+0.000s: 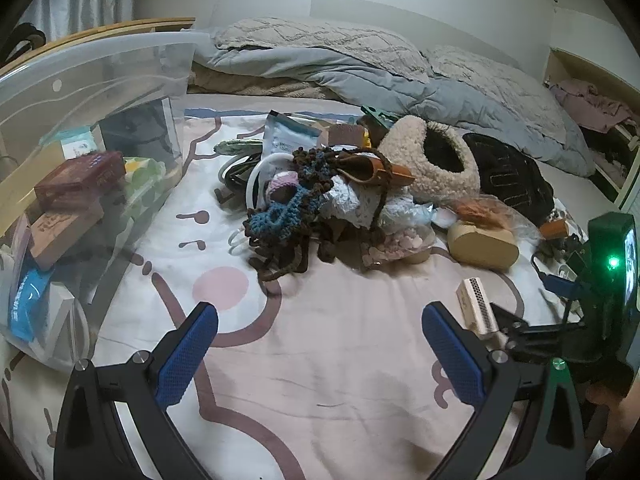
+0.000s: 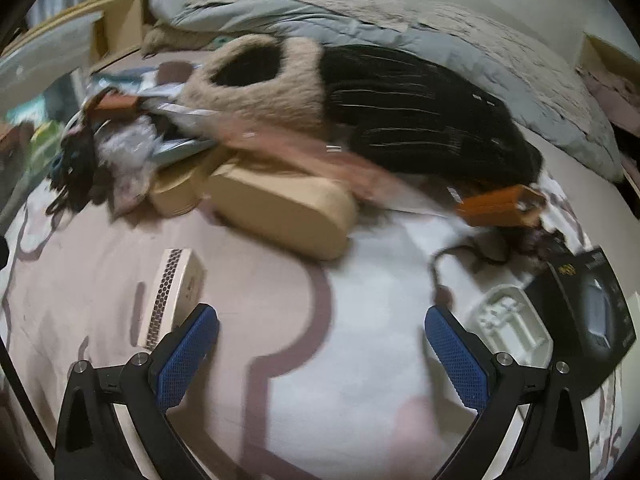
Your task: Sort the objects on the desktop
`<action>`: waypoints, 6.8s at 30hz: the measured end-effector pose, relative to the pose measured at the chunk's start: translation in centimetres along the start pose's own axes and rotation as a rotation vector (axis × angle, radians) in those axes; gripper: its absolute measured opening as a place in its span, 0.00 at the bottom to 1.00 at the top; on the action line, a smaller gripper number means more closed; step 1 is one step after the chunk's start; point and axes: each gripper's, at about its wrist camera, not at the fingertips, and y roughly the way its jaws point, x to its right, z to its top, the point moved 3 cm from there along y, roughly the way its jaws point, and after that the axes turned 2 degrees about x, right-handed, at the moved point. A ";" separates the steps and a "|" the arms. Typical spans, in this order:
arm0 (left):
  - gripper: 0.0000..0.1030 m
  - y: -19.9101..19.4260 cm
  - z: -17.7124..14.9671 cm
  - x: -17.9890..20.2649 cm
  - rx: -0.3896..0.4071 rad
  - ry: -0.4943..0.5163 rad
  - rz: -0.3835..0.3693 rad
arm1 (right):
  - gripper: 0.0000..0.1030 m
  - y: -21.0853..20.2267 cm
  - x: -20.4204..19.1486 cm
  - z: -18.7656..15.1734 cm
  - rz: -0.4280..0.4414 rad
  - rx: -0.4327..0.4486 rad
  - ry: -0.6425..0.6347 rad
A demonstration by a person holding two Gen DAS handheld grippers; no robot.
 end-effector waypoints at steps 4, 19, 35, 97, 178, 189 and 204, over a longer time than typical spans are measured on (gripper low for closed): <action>1.00 0.3 -0.2 -0.1 -0.013 0.000 0.001 | 1.00 -0.4 -2.6 -0.1 0.089 0.019 -0.080; 1.00 1.6 -1.8 2.6 -0.072 0.094 -0.030 | 1.00 1.3 0.8 2.8 0.203 0.006 0.157; 1.00 4.7 -2.5 4.2 -0.144 0.135 -0.036 | 1.00 2.6 -0.1 3.3 0.297 -0.064 0.167; 0.20 5.7 -1.2 6.4 -0.167 0.152 -0.282 | 0.60 -0.6 2.4 2.6 0.401 -0.104 0.121; 0.89 -0.8 -3.4 3.0 -0.208 0.325 -0.253 | 0.75 -4.1 6.8 -2.5 0.210 -0.080 0.212; 0.60 1.5 -4.2 4.2 -0.244 0.343 -0.230 | 0.90 -4.6 3.2 -1.5 0.307 -0.033 0.127; 0.55 1.6 -4.6 4.2 -0.251 0.360 -0.213 | 1.00 -3.3 -0.5 -1.8 0.307 -0.051 -0.033</action>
